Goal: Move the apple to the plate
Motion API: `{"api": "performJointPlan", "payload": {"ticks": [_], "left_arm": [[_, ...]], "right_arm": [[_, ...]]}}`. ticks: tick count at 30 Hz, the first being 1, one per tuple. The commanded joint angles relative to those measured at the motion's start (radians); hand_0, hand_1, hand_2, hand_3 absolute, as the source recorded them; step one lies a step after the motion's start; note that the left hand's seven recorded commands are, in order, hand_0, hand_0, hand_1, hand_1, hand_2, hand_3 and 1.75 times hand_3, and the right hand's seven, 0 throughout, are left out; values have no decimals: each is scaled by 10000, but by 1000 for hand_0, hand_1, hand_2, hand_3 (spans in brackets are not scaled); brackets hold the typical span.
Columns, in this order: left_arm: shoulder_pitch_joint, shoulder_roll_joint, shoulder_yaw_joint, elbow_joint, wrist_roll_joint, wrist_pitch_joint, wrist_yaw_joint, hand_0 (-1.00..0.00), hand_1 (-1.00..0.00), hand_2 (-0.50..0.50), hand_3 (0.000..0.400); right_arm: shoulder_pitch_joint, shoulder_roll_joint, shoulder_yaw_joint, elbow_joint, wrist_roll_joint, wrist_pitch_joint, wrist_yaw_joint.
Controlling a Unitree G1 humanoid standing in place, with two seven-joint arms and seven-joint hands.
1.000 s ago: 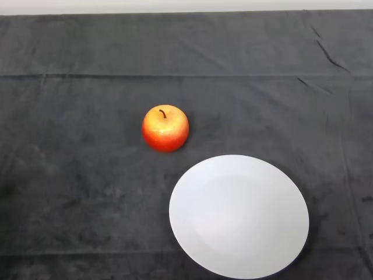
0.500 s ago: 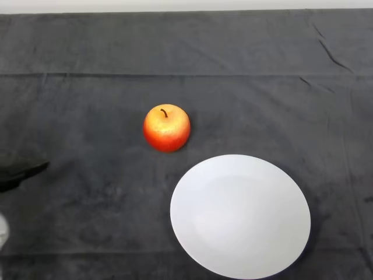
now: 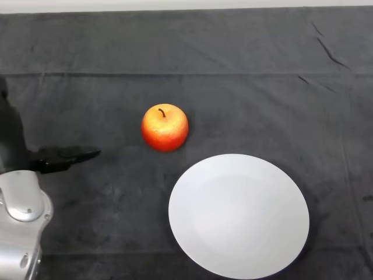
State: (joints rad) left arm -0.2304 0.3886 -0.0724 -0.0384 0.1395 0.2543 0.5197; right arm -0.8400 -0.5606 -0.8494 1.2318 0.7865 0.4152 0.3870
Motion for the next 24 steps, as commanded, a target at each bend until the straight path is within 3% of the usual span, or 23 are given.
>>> {"api": "performJointPlan", "payload": {"ticks": [1,24], "left_arm": [[-584,-173,-184,-128,234,62,-109,0,0,0,0],[-2332,-919,-2290,2335,-140,-43,-301,0,0,0,0]], "right_arm": [[192,-24,-97,-355,275,18,-66],[192,-27,-94,-354,285,22,-71]]}}
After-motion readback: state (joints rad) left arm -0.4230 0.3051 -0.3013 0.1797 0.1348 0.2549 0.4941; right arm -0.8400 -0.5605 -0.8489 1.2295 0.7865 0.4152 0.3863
